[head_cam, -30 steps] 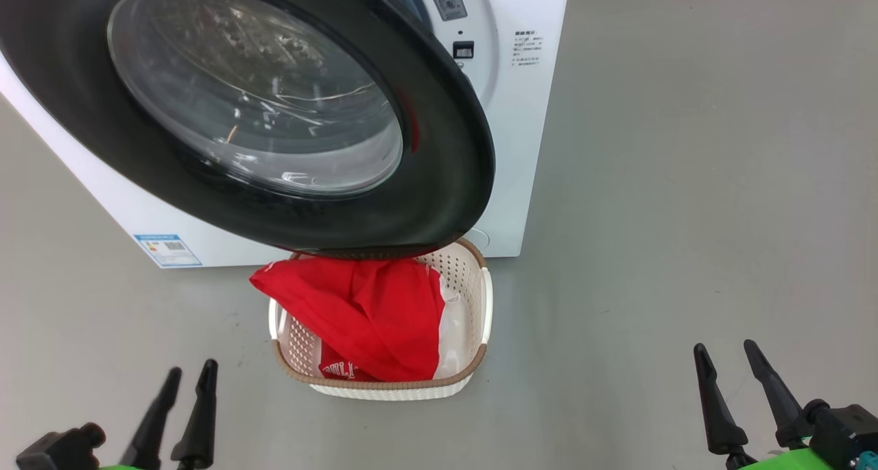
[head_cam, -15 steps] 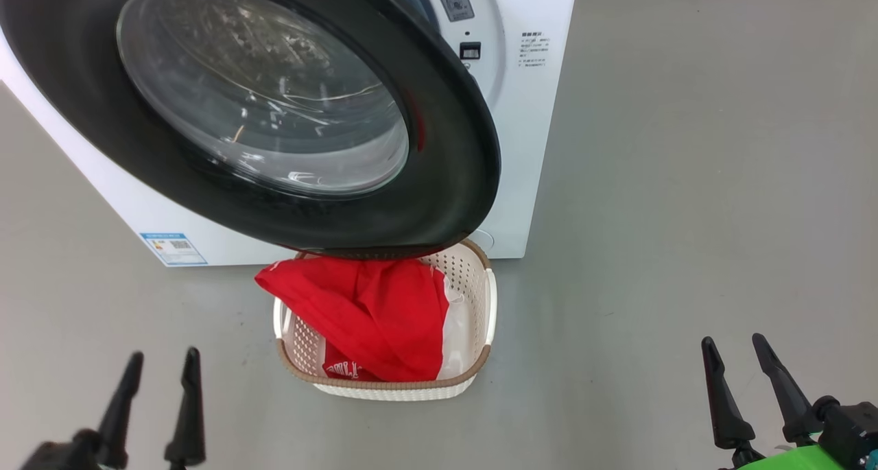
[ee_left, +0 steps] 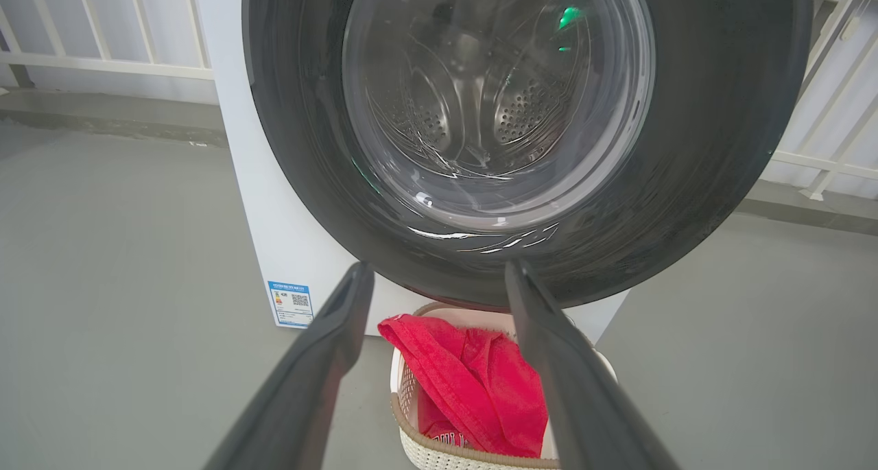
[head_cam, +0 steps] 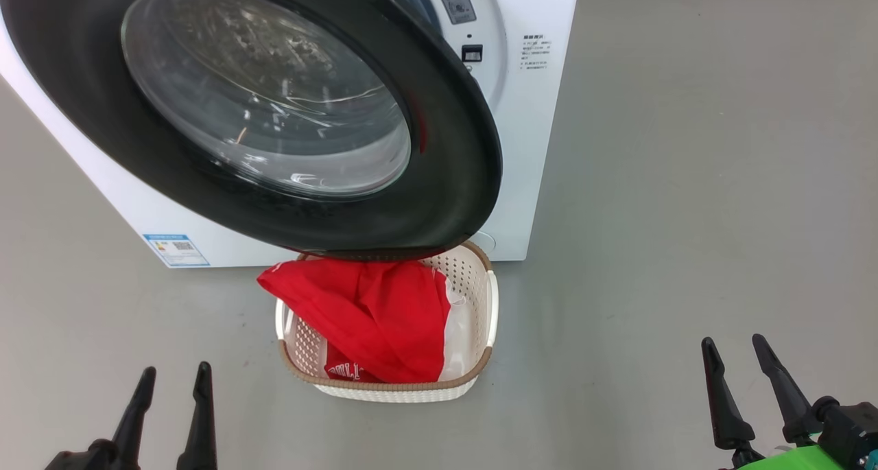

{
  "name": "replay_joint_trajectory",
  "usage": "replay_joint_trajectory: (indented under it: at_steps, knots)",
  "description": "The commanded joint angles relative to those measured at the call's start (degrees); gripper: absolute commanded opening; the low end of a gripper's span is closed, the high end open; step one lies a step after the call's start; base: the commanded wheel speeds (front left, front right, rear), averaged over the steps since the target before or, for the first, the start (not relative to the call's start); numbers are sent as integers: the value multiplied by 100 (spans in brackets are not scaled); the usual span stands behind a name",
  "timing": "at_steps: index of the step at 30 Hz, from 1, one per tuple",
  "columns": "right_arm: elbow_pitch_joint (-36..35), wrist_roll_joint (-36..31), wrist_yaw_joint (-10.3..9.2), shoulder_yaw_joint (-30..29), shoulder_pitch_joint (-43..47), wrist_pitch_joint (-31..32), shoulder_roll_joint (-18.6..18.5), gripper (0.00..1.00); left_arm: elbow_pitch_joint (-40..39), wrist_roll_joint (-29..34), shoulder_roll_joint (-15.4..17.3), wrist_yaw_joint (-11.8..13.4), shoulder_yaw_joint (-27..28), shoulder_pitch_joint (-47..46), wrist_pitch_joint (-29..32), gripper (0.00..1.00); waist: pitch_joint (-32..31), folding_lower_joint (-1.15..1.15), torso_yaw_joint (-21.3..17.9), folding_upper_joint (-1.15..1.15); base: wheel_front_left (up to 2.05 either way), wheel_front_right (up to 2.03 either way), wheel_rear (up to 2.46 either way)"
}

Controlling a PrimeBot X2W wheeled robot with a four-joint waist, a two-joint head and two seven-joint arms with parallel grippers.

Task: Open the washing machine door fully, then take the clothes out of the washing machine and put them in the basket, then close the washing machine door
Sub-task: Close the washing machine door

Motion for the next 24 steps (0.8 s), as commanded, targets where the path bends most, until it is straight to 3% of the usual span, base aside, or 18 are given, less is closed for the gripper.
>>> replay_joint_trajectory:
  at_steps: [1,6,7,8,10,24]
  knots:
    - [-115,-10,36,130,-81,-36,-107,100,-104,77,74,-31,206,-96,-70,100,-11,0,10,0,0,0,0]
    - [-99,19,36,233,-86,-36,-108,100,-114,125,86,-31,131,-115,-70,100,-42,0,74,0,0,0,0]
    - [-89,29,36,292,-102,-36,-111,94,-116,127,77,-31,116,-116,-70,100,-45,0,92,0,0,0,0]
    - [-79,44,36,345,-128,-36,-112,44,-116,129,65,-31,97,-118,-70,100,-46,0,113,0,0,0,0]
    - [-52,76,36,446,-193,-36,-114,0,-106,125,36,-31,38,-135,-70,100,-46,0,181,0,0,0,0]
    - [361,389,36,1679,-1689,-36,-143,0,-65,-28,-194,-31,-437,-240,-70,100,36,0,943,0,0,0,0]
